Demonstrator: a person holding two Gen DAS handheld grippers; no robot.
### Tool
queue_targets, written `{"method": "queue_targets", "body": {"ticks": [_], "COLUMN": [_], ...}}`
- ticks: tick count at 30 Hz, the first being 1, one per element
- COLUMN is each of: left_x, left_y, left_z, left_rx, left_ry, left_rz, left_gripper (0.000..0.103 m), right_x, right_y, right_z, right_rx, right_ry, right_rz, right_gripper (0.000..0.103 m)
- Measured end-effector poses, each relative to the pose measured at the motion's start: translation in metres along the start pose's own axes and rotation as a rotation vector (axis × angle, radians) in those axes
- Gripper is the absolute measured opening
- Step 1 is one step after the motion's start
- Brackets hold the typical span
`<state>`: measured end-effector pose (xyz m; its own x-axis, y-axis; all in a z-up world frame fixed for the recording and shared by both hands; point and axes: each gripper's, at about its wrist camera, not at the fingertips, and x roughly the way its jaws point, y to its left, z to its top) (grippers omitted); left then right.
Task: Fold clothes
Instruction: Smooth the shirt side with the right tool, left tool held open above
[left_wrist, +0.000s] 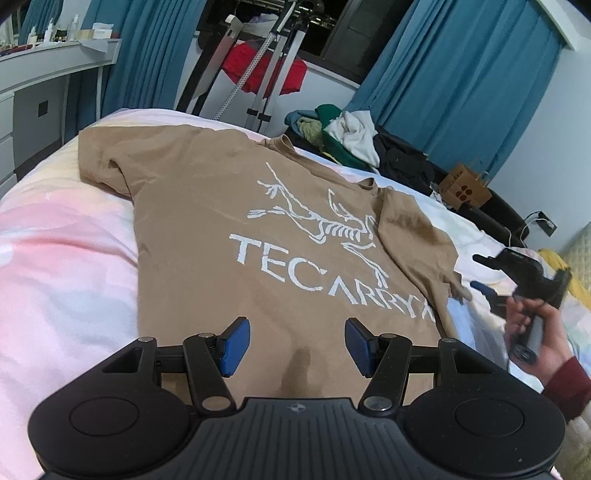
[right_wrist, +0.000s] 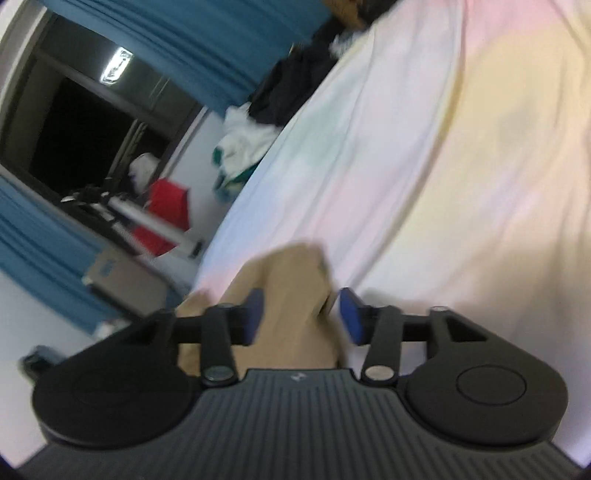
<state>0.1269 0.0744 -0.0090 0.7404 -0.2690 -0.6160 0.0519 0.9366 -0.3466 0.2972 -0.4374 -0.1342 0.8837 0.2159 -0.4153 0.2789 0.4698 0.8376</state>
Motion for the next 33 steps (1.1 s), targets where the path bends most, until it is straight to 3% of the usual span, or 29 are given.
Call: {"method": "queue_targets", "body": {"ticks": [2, 14, 15, 17, 18, 22, 27, 33], "left_x": [-0.003, -0.011, -0.010, -0.008, -0.007, -0.003, -0.002, -0.003], "left_y": [0.001, 0.017, 0.018, 0.018, 0.019, 0.017, 0.019, 0.021], "left_z": [0.001, 0.003, 0.004, 0.004, 0.004, 0.006, 0.006, 0.007], "left_rx": [-0.005, -0.057, -0.059, -0.061, -0.062, -0.057, -0.057, -0.063], "left_ry": [-0.003, -0.010, -0.010, -0.007, -0.004, -0.003, 0.005, 0.011], "left_rz": [0.006, 0.007, 0.003, -0.002, -0.004, -0.016, -0.010, -0.008], "left_gripper": [0.059, 0.059, 0.059, 0.059, 0.059, 0.059, 0.059, 0.059], "right_x": [-0.005, 0.027, 0.030, 0.036, 0.036, 0.037, 0.009, 0.014], "right_y": [-0.003, 0.020, 0.022, 0.029, 0.032, 0.060, 0.047, 0.032], "right_z": [-0.008, -0.053, -0.056, -0.060, -0.058, -0.058, -0.046, -0.039], "right_rx": [0.044, 0.003, -0.001, -0.052, -0.111, -0.338, -0.348, -0.301], "right_ry": [0.055, -0.051, -0.060, -0.097, -0.115, -0.210, -0.326, -0.282], "right_rz": [0.026, -0.018, -0.022, -0.038, -0.056, -0.102, -0.220, -0.145], "right_gripper": [0.058, 0.057, 0.051, 0.025, 0.007, 0.006, 0.006, 0.006]}}
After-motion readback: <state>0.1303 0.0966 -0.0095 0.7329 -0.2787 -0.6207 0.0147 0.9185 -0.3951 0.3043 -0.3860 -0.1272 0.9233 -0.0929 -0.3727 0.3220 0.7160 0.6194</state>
